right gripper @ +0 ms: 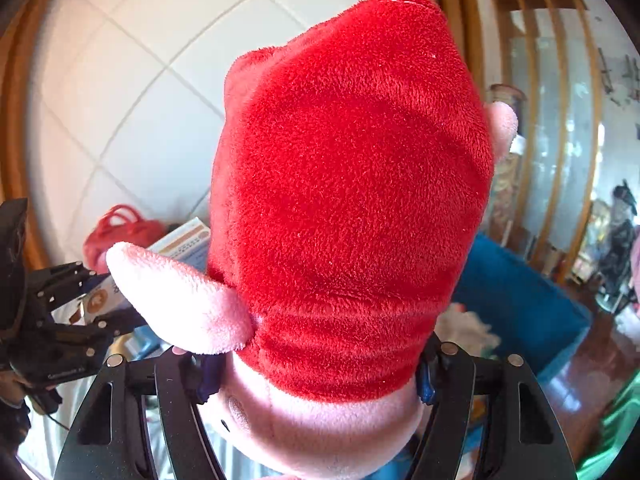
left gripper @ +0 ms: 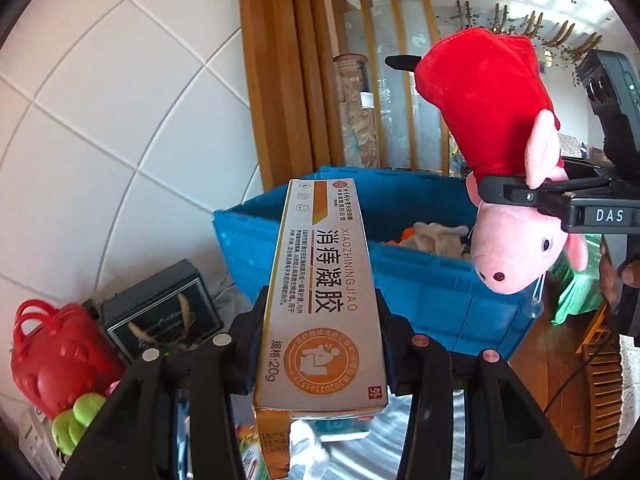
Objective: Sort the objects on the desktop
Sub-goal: 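Lift the ointment box with the left tool while the right tool carries the pig plush toward the crate, then release the ointment box into the blue crate with the left tool while the right tool drops the pig plush, then return both tools to the pile on the table, then grasp the white tissue pack with the left tool while the right tool grasps the brown bear plush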
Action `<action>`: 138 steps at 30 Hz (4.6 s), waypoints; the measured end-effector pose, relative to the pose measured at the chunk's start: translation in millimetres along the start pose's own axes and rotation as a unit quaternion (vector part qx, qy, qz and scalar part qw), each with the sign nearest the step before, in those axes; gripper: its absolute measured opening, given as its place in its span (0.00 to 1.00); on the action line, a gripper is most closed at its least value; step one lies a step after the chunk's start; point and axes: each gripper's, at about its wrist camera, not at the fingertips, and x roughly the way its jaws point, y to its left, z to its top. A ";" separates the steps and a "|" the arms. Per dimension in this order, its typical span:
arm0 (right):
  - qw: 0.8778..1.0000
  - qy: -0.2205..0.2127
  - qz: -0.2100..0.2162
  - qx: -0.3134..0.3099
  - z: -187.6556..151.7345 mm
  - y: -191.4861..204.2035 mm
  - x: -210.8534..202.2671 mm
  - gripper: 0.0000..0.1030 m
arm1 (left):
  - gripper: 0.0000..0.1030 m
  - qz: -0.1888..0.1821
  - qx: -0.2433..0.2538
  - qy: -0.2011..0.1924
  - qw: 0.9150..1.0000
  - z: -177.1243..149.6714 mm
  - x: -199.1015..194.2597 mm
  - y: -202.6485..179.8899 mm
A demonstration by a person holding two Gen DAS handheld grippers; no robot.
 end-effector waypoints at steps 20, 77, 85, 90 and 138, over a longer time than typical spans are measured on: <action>0.992 0.041 -0.048 0.110 31.5 -193.1 79.6 0.90 | 0.76 0.080 0.039 0.031 0.996 124.3 171.2 -109.3; 0.993 -0.003 0.115 -0.001 2.9 60.3 76.1 1.00 | 0.78 0.347 -0.102 0.079 0.929 -86.4 -21.6 64.5; 0.979 0.033 0.200 0.010 -10.6 188.9 100.4 1.00 | 0.78 0.379 -0.094 0.116 0.913 -150.7 -107.3 153.8; 0.971 0.062 0.231 -0.023 -30.8 268.4 118.1 1.00 | 0.78 0.403 -0.111 0.141 0.898 -191.2 -134.0 201.1; 0.925 0.246 0.264 -0.121 -90.3 436.2 326.9 1.00 | 0.78 0.054 -0.075 0.255 0.963 -359.8 -29.5 379.2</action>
